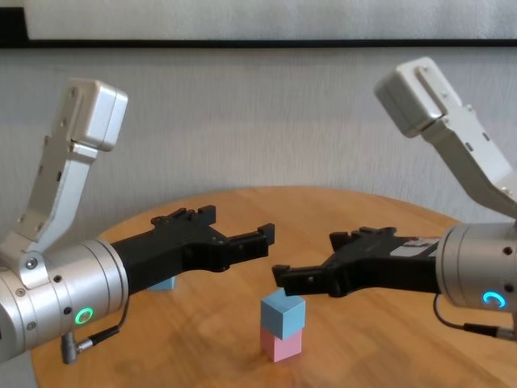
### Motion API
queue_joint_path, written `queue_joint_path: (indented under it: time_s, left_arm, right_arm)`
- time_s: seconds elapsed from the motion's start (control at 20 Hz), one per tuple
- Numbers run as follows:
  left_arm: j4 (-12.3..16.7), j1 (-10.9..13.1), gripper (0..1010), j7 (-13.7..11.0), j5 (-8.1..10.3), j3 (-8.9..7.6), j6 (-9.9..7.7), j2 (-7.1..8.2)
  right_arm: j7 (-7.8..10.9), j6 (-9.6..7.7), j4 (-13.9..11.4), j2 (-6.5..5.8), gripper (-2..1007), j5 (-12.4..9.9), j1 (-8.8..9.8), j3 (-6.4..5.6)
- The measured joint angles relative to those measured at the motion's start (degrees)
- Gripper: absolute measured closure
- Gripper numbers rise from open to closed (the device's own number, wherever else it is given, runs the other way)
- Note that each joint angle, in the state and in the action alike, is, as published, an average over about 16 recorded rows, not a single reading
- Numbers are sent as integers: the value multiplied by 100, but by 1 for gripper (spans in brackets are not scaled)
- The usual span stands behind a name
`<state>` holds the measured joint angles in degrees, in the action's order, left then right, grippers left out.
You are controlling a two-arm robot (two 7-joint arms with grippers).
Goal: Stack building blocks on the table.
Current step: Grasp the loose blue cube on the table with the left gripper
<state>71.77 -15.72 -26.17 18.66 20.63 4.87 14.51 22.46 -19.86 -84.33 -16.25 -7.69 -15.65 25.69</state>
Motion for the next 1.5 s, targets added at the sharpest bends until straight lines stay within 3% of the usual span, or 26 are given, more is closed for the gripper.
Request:
queue_joint_path:
  time_s: [0.2, 0.4, 0.9, 1.1, 1.3, 1.5]
  left_arm:
    - [0, 0, 10, 0, 0, 0, 0, 0]
    - [0, 0, 10, 0, 0, 0, 0, 0]
    - [0, 0, 10, 0, 0, 0, 0, 0]
    - [0, 0, 10, 0, 0, 0, 0, 0]
    - [0, 0, 10, 0, 0, 0, 0, 0]
    - [3, 1, 10, 21, -2, 1, -10, 1]
  right_arm:
    - [-101, 164, 2, -30, 0, -49, 4, -117]
    - [-251, 517, -11, -63, 0, -52, 48, -271]
    - [-769, 1932, -29, -99, 0, 304, 273, -631]
    - [-937, 2379, 12, -80, 0, 506, 337, -721]
    - [-1051, 2634, 68, -50, 0, 651, 364, -773]
    - [-1095, 2740, 115, -23, 0, 715, 369, -806]
